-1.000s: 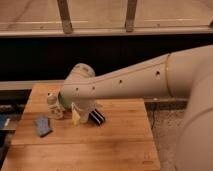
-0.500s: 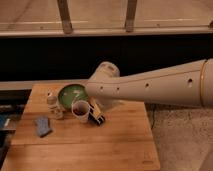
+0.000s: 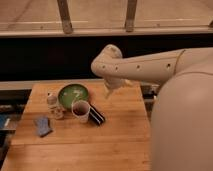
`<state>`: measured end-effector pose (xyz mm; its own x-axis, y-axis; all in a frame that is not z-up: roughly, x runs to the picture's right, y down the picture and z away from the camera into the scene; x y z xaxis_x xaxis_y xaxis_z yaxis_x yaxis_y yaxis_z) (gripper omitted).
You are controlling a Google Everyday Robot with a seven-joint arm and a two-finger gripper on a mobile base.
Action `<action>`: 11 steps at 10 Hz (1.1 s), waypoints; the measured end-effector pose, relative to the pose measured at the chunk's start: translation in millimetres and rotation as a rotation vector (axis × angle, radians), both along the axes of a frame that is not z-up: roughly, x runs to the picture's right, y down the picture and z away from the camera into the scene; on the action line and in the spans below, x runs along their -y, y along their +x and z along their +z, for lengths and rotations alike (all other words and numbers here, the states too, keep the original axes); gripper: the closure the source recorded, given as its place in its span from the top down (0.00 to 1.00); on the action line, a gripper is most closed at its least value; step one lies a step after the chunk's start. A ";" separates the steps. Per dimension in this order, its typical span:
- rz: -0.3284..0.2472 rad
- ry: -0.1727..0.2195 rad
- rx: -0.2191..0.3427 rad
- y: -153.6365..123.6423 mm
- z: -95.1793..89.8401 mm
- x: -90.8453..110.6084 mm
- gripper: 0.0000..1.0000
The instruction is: Move the arm in a circular motion
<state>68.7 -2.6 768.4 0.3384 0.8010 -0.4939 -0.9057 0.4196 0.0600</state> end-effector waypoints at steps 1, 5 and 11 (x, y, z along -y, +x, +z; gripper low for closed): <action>-0.010 0.006 -0.009 -4.5 15.3 17.6 0.80; -0.060 0.015 0.029 -47.3 53.1 56.7 0.80; -0.152 -0.028 0.186 -129.3 14.8 -0.4 0.80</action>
